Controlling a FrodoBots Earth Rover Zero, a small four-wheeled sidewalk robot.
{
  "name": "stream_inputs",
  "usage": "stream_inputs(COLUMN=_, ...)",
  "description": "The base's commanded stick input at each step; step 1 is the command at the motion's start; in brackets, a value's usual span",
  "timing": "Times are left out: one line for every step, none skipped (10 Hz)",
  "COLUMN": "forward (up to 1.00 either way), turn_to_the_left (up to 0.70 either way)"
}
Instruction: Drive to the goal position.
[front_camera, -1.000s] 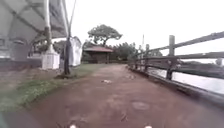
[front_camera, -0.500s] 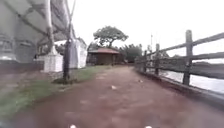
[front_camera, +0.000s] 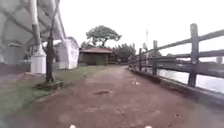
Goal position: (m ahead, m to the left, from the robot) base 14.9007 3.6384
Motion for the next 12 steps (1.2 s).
stream_inputs(forward=1.00, turn_to_the_left=0.10)
stream_inputs(forward=1.00, turn_to_the_left=0.10)
stream_inputs(forward=1.00, turn_to_the_left=0.10)
stream_inputs(forward=1.00, turn_to_the_left=0.10)
stream_inputs(forward=1.00, turn_to_the_left=0.10)
stream_inputs(forward=1.00, turn_to_the_left=0.10)
stream_inputs(forward=1.00, turn_to_the_left=0.10)
stream_inputs(forward=1.00, turn_to_the_left=0.10)
stream_inputs(forward=1.00, turn_to_the_left=0.10)
stream_inputs(forward=1.00, turn_to_the_left=0.10)
stream_inputs(forward=1.00, turn_to_the_left=-0.12)
stream_inputs(forward=1.00, turn_to_the_left=-0.30)
